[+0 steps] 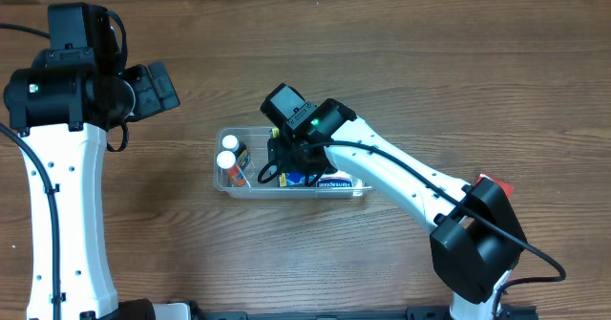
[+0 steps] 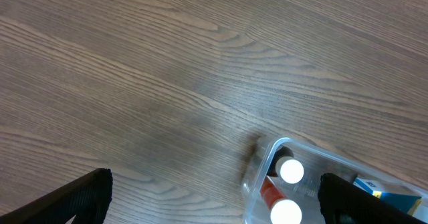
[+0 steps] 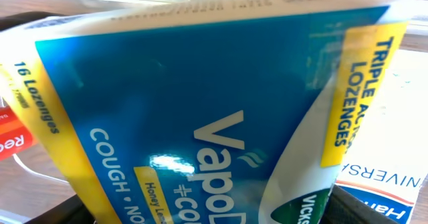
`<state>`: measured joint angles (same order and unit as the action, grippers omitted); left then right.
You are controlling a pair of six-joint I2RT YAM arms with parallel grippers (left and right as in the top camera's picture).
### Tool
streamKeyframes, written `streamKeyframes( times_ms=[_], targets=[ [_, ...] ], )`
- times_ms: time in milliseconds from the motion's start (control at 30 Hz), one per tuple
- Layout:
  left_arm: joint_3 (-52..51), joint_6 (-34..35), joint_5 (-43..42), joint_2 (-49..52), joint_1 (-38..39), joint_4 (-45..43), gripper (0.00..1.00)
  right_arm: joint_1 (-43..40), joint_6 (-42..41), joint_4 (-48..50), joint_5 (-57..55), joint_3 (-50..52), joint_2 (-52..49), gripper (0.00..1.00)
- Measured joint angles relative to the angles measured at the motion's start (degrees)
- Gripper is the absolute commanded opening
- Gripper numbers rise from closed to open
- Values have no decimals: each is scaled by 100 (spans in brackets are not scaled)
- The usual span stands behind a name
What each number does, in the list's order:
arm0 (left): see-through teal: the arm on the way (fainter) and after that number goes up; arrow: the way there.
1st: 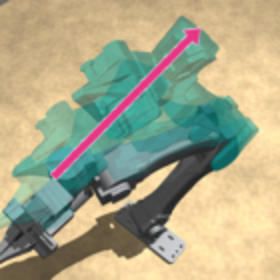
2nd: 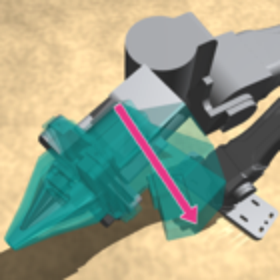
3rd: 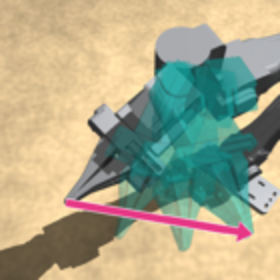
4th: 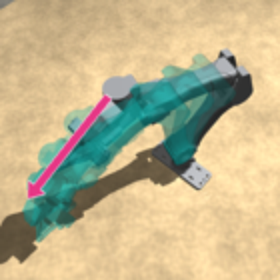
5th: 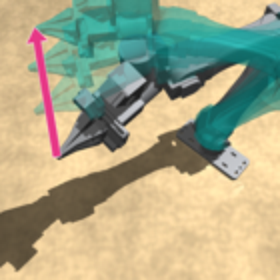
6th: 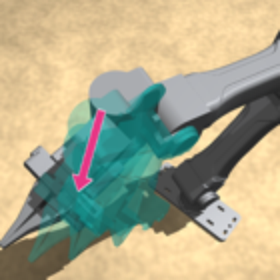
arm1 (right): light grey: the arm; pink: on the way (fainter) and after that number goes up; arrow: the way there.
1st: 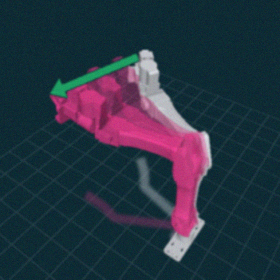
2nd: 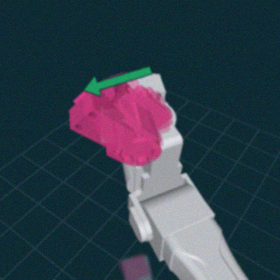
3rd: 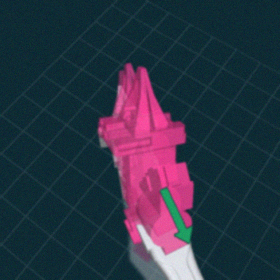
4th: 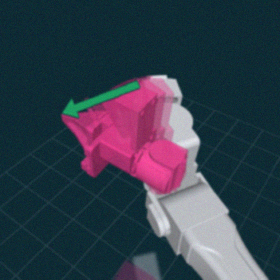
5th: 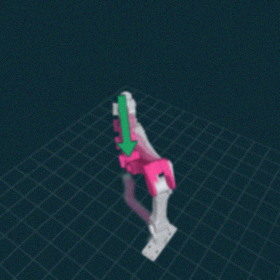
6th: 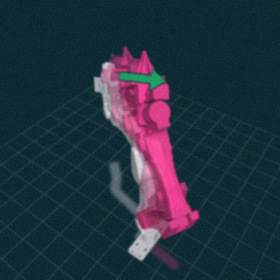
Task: Pack container
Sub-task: 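Lower the VapoDrops box into the container beside the Hansaplast box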
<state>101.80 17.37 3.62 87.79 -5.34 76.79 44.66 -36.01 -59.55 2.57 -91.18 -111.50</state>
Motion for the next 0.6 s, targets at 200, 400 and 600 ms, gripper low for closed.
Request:
streamKeyframes(
  times_ms=[200,400,600],
  targets=[
    [0,0,0,0,0,0,100,0,0,-7,7,0,0,85],
    [0,0,0,0,0,0,100,0,0,-13,4,0,0,85],
    [0,0,0,0,0,44,100,-2,2,-48,0,0,0,85]
  ],
)
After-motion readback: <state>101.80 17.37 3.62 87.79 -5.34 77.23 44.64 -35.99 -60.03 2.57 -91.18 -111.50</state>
